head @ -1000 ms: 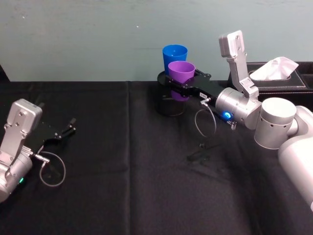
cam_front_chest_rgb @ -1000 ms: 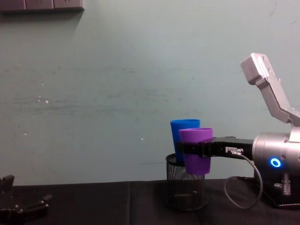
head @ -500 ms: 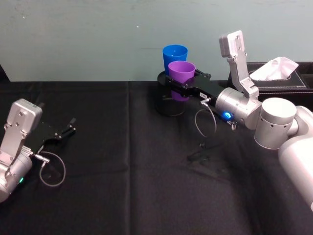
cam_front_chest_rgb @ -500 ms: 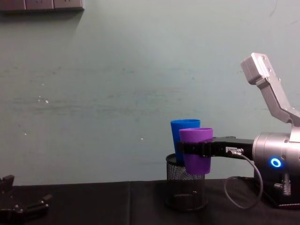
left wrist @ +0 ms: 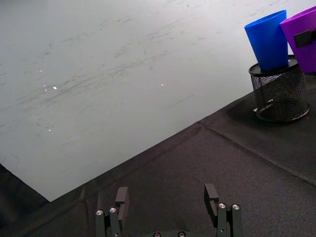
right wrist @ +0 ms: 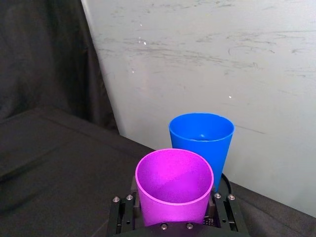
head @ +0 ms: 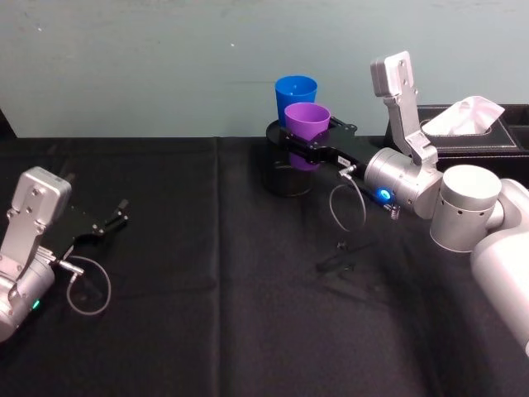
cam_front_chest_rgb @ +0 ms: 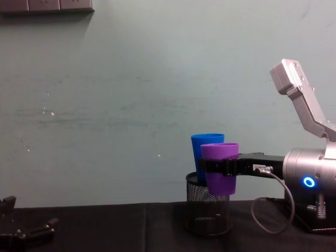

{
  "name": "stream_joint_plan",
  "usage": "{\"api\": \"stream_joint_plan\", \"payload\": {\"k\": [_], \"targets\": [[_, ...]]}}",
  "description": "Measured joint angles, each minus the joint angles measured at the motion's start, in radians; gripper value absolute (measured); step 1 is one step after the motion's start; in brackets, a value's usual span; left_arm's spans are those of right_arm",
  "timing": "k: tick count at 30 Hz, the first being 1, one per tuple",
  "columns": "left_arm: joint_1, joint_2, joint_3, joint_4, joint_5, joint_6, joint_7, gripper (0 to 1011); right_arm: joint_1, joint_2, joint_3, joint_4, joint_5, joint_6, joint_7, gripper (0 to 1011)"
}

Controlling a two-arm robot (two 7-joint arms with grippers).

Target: Pick up one cup with a gripper and tap it against the other cup.

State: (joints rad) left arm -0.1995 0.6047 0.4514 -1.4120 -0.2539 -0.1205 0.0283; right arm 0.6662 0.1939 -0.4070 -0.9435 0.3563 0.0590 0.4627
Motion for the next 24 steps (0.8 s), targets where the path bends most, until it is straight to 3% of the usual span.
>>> {"api": "stream_joint_plan", "payload": {"k": [24], "targets": [[0.000, 0.000, 0.000, 0.000, 0.000, 0.000, 0.000, 1000, 0.000, 0.000, 0.000, 0.000, 0.000, 0.000, 0.000, 723]]}}
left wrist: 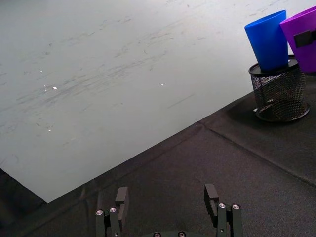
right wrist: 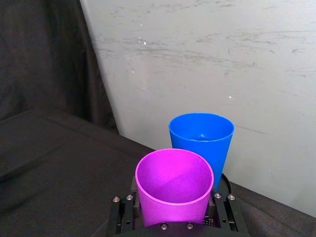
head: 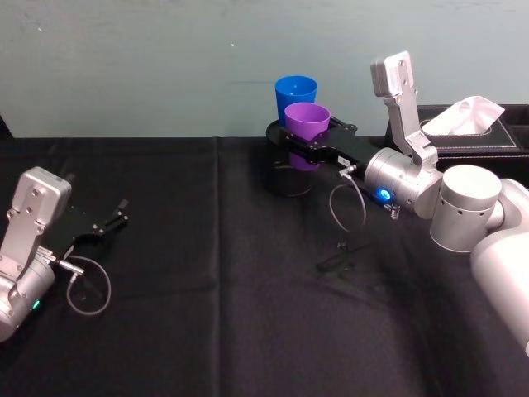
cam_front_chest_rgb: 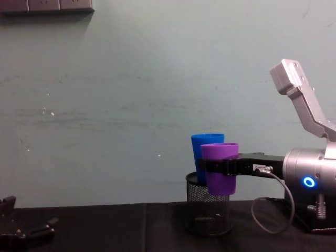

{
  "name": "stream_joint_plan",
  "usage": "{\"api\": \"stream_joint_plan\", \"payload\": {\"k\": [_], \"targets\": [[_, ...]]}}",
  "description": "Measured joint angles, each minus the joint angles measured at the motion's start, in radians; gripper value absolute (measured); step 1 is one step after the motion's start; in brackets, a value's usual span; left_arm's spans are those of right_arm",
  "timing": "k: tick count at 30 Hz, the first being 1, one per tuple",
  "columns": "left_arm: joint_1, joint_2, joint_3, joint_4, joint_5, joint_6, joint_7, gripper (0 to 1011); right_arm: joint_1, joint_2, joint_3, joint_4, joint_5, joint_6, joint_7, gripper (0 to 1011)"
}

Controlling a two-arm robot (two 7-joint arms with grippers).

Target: Pick up one cup with a gripper and tap it against the other cup.

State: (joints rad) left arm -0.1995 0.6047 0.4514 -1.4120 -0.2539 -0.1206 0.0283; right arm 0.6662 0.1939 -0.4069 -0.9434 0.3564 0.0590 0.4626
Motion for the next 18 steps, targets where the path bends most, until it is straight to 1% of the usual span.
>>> {"api": "stream_joint_plan", "payload": {"k": [18], "targets": [[0.000, 0.000, 0.000, 0.000, 0.000, 0.000, 0.000, 1000, 0.000, 0.000, 0.000, 0.000, 0.000, 0.000, 0.000, 723]]}}
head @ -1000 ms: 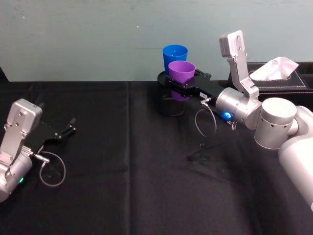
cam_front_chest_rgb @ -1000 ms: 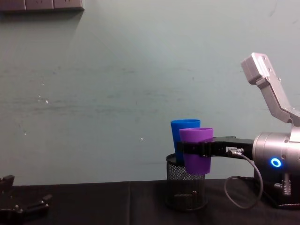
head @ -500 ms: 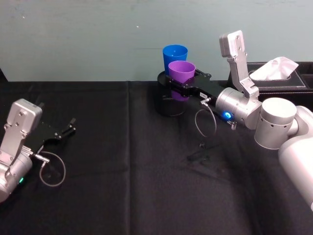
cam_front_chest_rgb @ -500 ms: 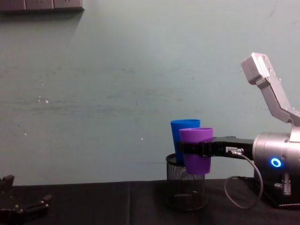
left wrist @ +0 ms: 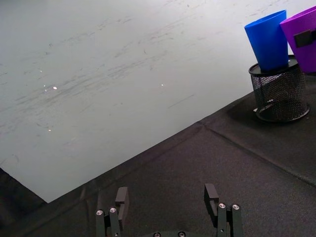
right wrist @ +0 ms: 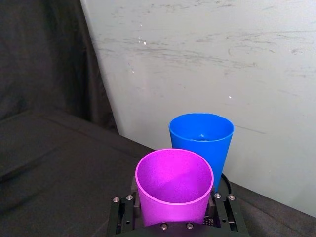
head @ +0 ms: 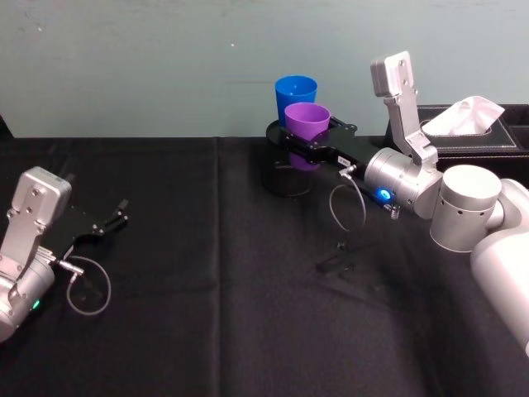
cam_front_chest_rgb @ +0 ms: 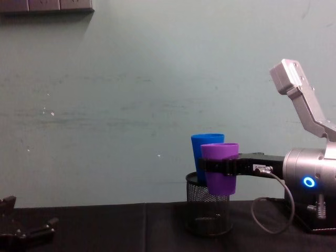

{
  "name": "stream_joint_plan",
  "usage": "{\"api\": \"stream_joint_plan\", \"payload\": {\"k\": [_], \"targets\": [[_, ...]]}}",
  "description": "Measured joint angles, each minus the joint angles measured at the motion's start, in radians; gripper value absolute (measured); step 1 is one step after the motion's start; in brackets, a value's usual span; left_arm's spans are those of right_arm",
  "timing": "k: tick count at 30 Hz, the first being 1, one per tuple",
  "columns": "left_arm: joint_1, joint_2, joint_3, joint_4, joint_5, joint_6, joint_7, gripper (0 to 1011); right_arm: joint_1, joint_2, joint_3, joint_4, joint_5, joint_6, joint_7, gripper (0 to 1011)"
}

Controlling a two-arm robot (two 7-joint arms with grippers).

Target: Pick up one cup with a gripper and tap it against the other cup.

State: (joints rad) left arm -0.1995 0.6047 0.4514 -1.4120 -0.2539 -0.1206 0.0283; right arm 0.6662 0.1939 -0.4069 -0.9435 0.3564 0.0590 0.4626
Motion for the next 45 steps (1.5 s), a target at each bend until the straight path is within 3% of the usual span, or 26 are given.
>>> {"api": "stream_joint_plan", "payload": {"k": [45], "targets": [[0.000, 0.000, 0.000, 0.000, 0.000, 0.000, 0.000, 1000, 0.000, 0.000, 0.000, 0.000, 0.000, 0.000, 0.000, 723]]}}
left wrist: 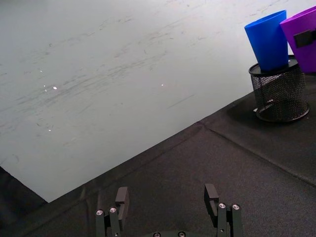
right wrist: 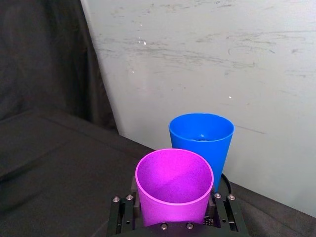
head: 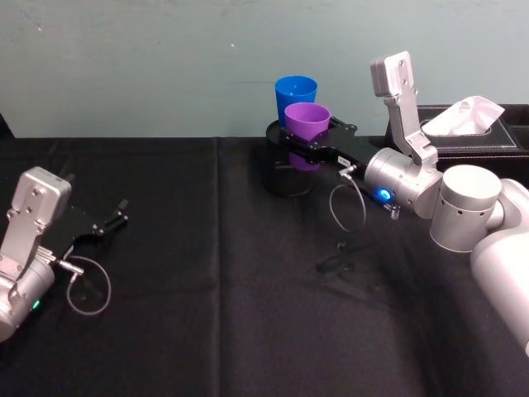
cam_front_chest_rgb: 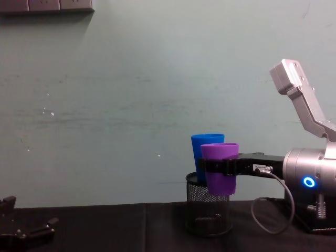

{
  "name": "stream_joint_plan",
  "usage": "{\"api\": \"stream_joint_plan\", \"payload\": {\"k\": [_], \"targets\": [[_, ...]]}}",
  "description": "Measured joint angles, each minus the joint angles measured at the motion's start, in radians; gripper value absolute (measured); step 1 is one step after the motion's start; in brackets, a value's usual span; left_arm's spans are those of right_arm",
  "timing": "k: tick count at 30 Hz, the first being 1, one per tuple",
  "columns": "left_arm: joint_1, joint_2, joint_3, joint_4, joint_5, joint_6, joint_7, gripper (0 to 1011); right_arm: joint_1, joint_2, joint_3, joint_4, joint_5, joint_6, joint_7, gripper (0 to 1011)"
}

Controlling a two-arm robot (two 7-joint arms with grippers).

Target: Pick up one cup with a gripper and tap it against the other cup.

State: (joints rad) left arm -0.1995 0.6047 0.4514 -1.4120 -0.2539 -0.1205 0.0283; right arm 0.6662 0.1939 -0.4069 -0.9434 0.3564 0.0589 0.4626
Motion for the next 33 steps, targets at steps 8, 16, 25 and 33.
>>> {"api": "stream_joint_plan", "payload": {"k": [8, 16, 25, 33], "targets": [[0.000, 0.000, 0.000, 0.000, 0.000, 0.000, 0.000, 1000, 0.000, 0.000, 0.000, 0.000, 0.000, 0.000, 0.000, 723], [0.000, 0.000, 0.000, 0.000, 0.000, 0.000, 0.000, 1000, 0.000, 0.000, 0.000, 0.000, 0.000, 0.000, 0.000, 723], [0.000, 0.000, 0.000, 0.000, 0.000, 0.000, 0.000, 1000, 0.000, 0.000, 0.000, 0.000, 0.000, 0.000, 0.000, 723], [0.000, 0.000, 0.000, 0.000, 0.000, 0.000, 0.000, 1000, 0.000, 0.000, 0.000, 0.000, 0.000, 0.000, 0.000, 723]]}}
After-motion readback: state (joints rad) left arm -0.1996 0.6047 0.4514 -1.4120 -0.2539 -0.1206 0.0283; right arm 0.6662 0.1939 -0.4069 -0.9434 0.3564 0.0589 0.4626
